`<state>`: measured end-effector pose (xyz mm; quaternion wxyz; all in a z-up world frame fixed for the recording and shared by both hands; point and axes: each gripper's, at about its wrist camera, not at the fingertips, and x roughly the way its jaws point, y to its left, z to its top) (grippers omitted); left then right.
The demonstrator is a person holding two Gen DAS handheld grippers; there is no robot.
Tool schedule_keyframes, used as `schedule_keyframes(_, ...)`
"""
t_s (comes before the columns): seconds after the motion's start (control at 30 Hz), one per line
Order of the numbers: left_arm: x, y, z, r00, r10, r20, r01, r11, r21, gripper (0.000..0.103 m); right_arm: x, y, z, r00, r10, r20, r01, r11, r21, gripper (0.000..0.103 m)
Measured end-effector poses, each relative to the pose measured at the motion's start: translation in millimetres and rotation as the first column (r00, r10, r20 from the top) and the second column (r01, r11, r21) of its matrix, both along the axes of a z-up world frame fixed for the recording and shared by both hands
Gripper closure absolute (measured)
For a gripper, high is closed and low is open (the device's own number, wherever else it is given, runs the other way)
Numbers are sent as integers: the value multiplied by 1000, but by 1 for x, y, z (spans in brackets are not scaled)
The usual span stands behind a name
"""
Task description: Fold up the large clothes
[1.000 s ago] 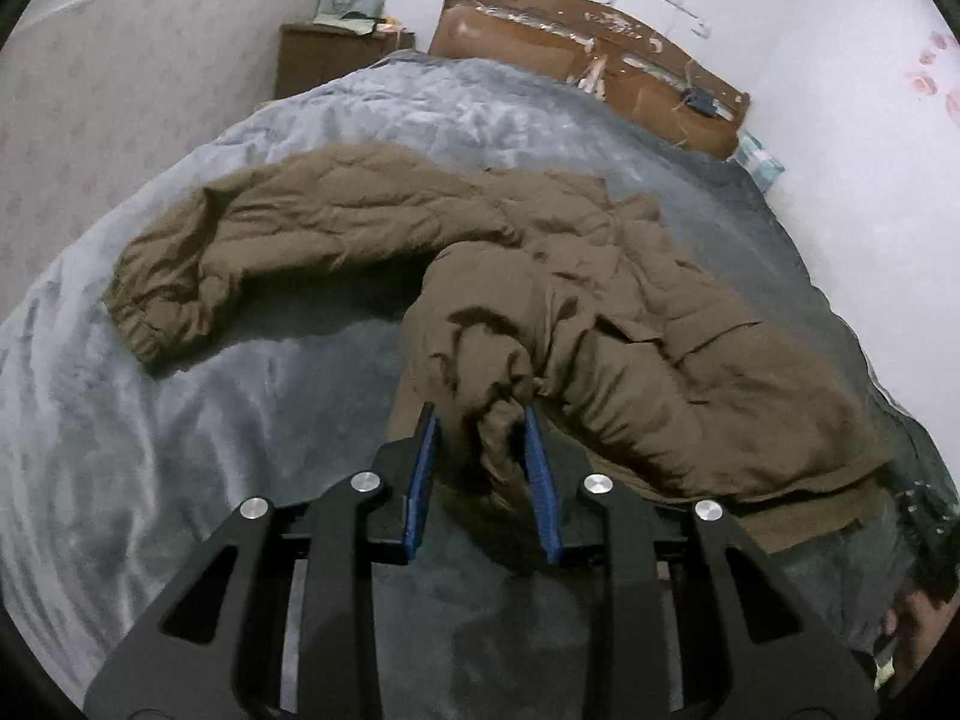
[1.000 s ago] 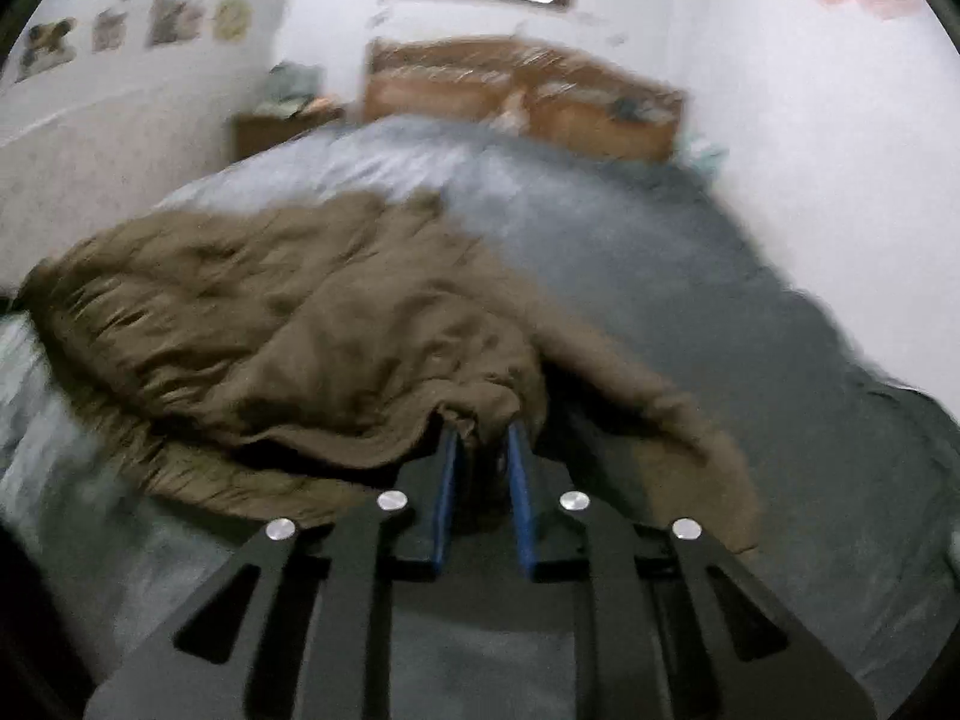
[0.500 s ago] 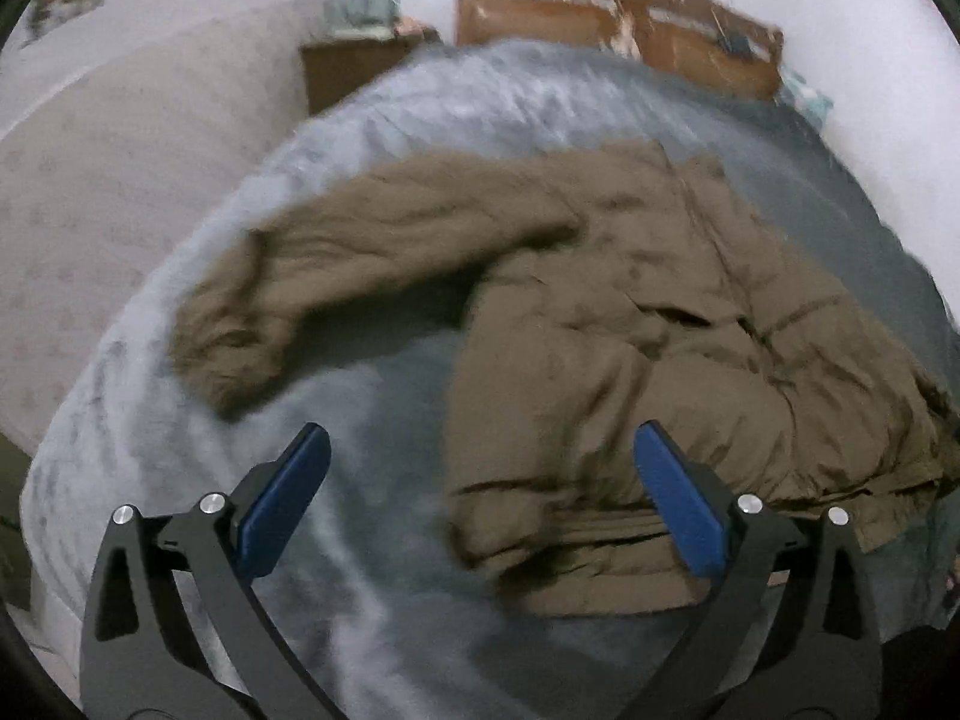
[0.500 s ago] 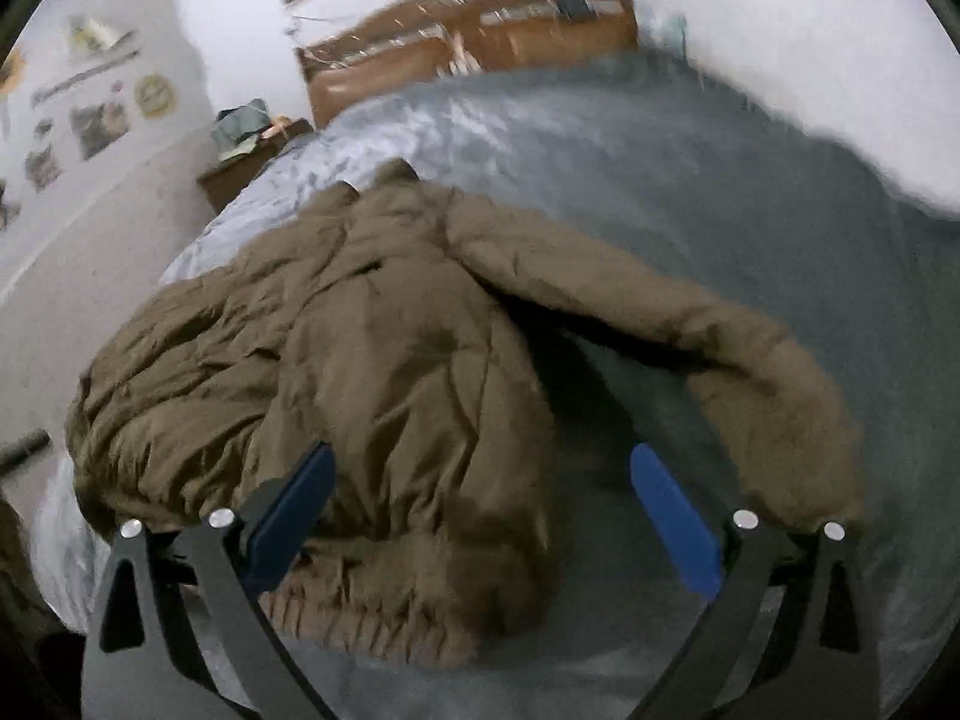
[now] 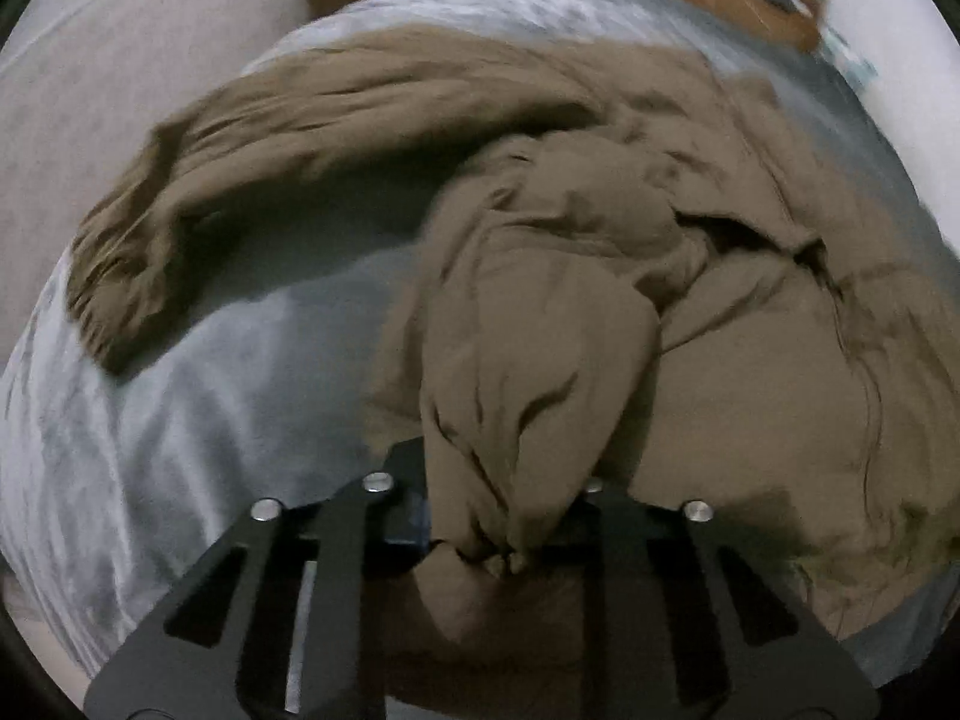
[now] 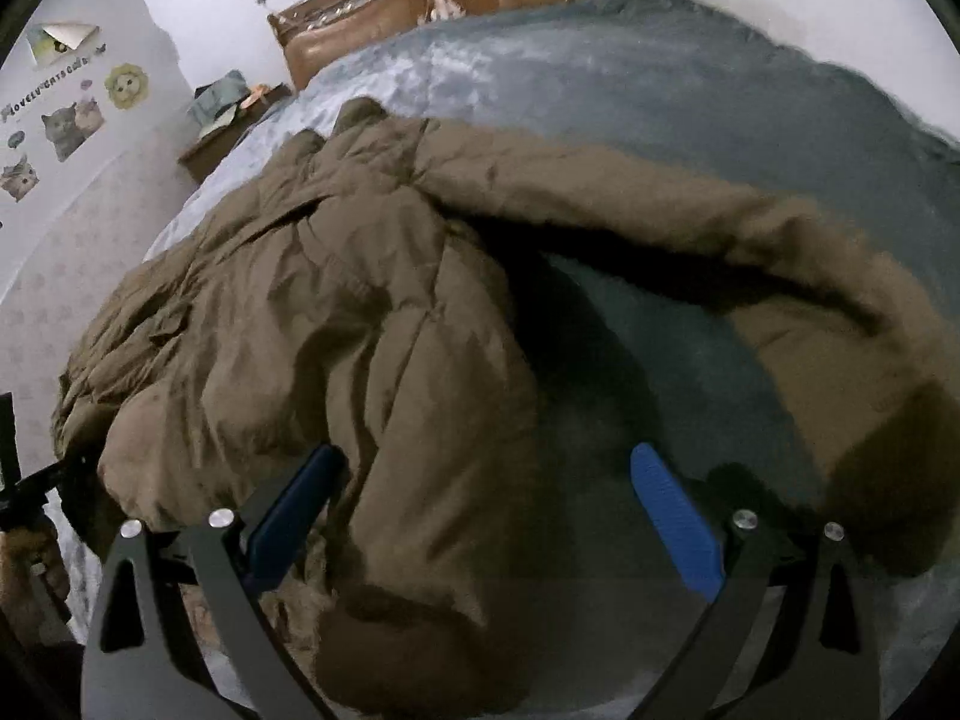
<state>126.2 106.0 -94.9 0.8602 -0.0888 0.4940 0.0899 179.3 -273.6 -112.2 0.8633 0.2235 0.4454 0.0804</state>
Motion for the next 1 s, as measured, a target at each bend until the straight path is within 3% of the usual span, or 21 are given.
schedule_keyframes(0.13,-15,32,-2,995,99,-3,-99,995,-18,86,2,14,-2,999,53,-12,-53,999,11,4)
schedule_keyframes(0.27,-14,17,-15,997,48,-52,-46,998,41,86,5,38,-25,974,187,-127,-182,982,49,9)
schedule_keyframes(0.33,-15,10,-17,997,32,-63,-28,997,73,86,5,53,-31,957,241,-161,-246,969,-13,52)
schedule_keyframes(0.43,-16,10,-18,997,16,-76,-12,999,50,86,1,51,-22,963,235,-133,-240,970,-25,81)
schedule_keyframes(0.5,-16,3,-18,996,-9,-83,13,999,48,86,-5,42,-13,975,196,-103,-201,979,-45,87)
schedule_keyframes(0.63,-15,-22,-12,988,-114,-100,121,990,71,86,-27,15,14,998,57,-12,-58,988,-146,92)
schedule_keyframes(0.8,-22,-66,-1,959,-269,-94,274,960,47,86,-52,-19,36,991,-120,61,131,961,-242,93)
schedule_keyframes(0.87,-28,-70,9,957,-283,-56,285,958,39,86,-62,-25,40,986,-157,58,167,952,-255,93)
schedule_keyframes(1.0,-39,-42,40,978,-203,36,204,979,-25,86,-69,-26,37,996,-85,13,86,981,-174,92)
